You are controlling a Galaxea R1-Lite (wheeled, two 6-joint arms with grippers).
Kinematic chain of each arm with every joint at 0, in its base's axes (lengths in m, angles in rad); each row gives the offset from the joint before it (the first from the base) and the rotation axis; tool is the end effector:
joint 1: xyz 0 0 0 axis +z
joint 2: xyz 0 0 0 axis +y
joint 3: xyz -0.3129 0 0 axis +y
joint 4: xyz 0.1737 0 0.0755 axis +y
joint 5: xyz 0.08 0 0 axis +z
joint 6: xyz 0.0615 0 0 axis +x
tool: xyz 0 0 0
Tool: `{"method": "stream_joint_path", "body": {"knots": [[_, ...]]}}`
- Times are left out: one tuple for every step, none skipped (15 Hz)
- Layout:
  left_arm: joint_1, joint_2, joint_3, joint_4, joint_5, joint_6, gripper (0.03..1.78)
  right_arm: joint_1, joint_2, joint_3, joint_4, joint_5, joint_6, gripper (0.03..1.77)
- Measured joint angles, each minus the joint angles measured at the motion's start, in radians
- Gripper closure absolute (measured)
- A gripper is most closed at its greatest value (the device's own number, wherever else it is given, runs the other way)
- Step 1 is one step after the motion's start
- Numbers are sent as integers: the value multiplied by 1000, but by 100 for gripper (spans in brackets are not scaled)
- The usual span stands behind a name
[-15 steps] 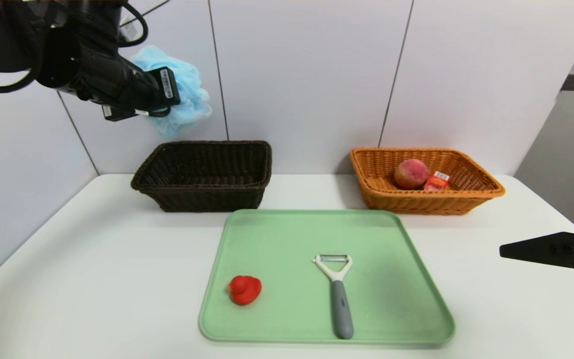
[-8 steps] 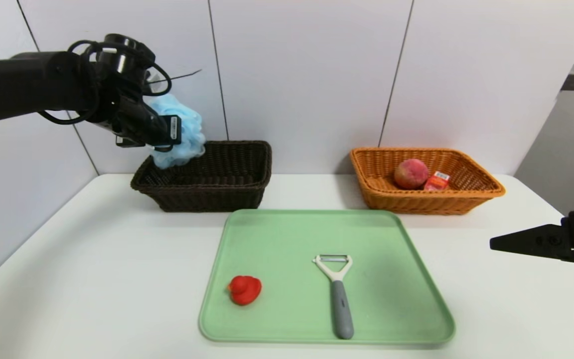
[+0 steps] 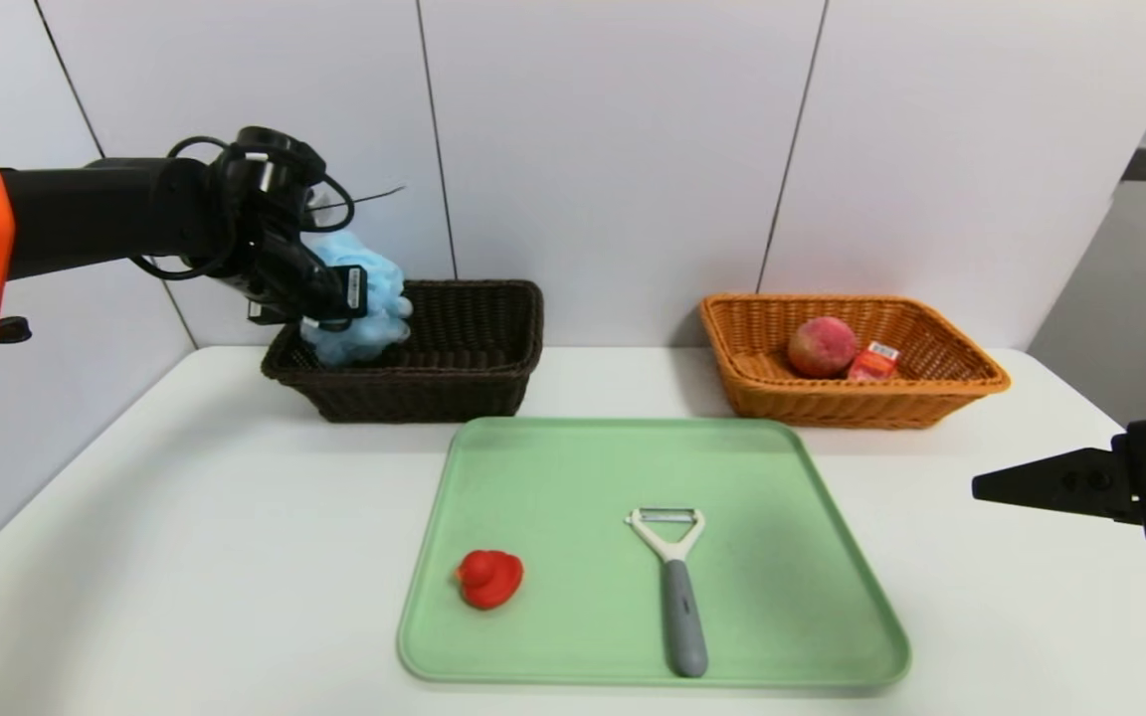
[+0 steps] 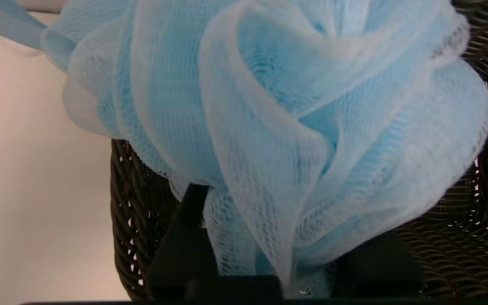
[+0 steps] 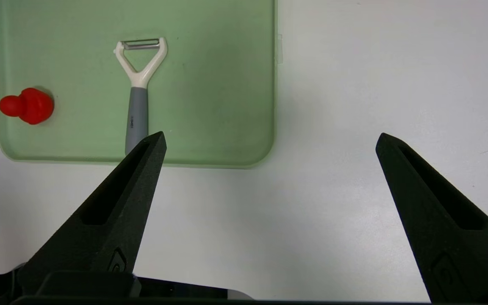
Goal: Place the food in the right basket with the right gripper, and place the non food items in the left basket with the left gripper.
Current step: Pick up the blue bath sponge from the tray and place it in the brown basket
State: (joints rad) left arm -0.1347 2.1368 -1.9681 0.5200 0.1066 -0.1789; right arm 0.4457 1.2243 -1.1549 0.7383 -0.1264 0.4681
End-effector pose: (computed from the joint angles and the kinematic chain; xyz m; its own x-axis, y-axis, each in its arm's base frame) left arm 0.4574 -0.0554 0.2197 0.7750 0.0023 -0.6319 -0.0608 0.9956 -0.0708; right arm 0.1565 0.0662 0.2557 0.6730 0.1818 -0.7169 -0.0173 0.9729 0.2305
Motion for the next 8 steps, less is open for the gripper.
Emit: {"method": "stream_joint_path", "body": {"knots": [[0,8,0,-11,0,-1,101,0,0,0,0,0,1,9],[1,14,0,-13,-1,-2,90,0,0,0,0,0,2,9],[3,17,0,-14,-1,-3,80,0,0,0,0,1,3,9],[4,19,0,-15,0,-1,72,0,0,0,0,1,3,9],[3,18,-1,-15,0,0,65,0,1,1,0,1,3,9],[2,13,-1,-15,-1,0,58,0,1,2,0,1,3,9],[1,3,-1,-15,0,1,52,0,1,2,1,1,5,9],[2,-16,-2,-15,-1,1,47,0,0,4,2,1,5,9]]}}
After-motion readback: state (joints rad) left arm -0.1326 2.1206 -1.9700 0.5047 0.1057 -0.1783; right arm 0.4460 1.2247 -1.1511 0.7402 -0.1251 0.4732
